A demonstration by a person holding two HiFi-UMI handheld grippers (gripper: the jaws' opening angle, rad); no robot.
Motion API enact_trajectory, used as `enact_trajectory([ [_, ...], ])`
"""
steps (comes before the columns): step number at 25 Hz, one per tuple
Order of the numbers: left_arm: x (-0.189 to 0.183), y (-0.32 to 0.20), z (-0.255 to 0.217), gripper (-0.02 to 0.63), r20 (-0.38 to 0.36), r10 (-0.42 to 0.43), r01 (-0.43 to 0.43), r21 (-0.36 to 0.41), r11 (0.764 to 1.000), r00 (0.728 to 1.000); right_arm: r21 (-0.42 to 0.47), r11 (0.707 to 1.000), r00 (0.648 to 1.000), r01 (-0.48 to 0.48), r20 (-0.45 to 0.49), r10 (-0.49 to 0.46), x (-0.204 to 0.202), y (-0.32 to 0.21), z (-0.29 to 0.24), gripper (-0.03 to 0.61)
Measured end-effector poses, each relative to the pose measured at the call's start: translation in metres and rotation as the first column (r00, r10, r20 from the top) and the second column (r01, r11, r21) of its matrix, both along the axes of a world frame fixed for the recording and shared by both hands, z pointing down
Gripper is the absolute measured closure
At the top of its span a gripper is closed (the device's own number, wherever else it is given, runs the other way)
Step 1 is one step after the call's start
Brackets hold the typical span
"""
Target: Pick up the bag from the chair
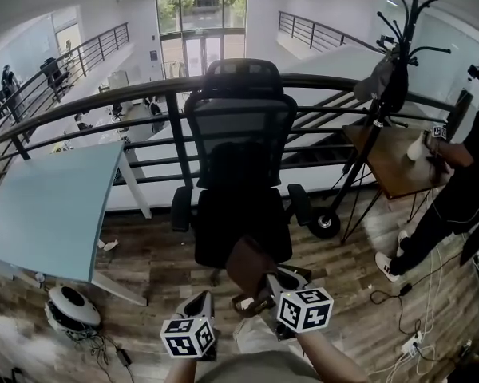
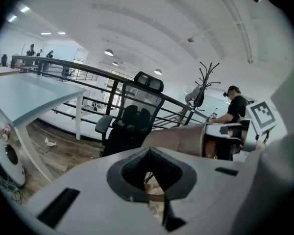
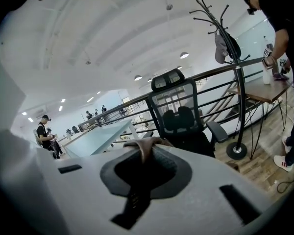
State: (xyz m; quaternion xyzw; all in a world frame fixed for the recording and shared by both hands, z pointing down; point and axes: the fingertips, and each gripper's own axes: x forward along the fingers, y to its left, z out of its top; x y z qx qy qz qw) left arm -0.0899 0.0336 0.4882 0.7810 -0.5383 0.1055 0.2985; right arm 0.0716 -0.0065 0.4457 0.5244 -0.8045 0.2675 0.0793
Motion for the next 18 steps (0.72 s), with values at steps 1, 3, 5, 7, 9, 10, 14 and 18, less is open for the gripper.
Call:
enact_trajectory([
  [1, -0.001, 0.001, -0.001, 0.611, 0.003, -0.001, 0.001, 0.003, 1.000, 1.000, 0.004, 1.000, 1.000, 0.002, 0.002, -0.002, -0.001, 0.002, -0.002, 0.563],
  [3, -0.002, 0.004, -0.002, 0.611, 0.006, -0.003, 0.003, 0.006, 1.000, 1.000, 0.009, 1.000, 1.000, 0.009, 0.004, -0.009, -0.002, 0.006, -0.005, 0.563],
  [5, -0.001, 0.005, -0.003, 0.611, 0.004, -0.002, 0.002, 0.011, 1.000, 1.000, 0.016, 1.000, 1.000, 0.015, 0.001, -0.015, -0.003, 0.009, -0.007, 0.563],
  [7, 0.000, 0.005, -0.007, 0.611, 0.003, 0.002, -0.002, 0.017, 1.000, 1.000, 0.018, 1.000, 1.000, 0.018, 0.001, -0.018, -0.004, 0.010, -0.008, 0.563],
  [9, 0.001, 0.005, -0.009, 0.611, 0.001, 0.003, -0.003, 0.023, 1.000, 1.000, 0.011, 1.000, 1.000, 0.020, 0.003, -0.020, -0.006, 0.011, -0.007, 0.563],
  [10, 0.002, 0.005, -0.009, 0.611, 0.000, 0.003, -0.003, 0.025, 1.000, 1.000, 0.007, 1.000, 1.000, 0.021, 0.002, -0.021, -0.006, 0.011, -0.006, 0.563],
  [14, 0.006, 0.005, -0.009, 0.611, 0.001, 0.005, -0.005, 0.029, 1.000, 1.000, -0.002, 1.000, 1.000, 0.024, -0.010, -0.024, -0.002, 0.011, -0.001, 0.563],
  [18, 0.005, 0.003, -0.012, 0.611, -0.001, 0.001, -0.001, 0.033, 0.999, 1.000, -0.005, 1.000, 1.000, 0.025, -0.018, -0.025, -0.001, 0.010, -0.001, 0.563],
])
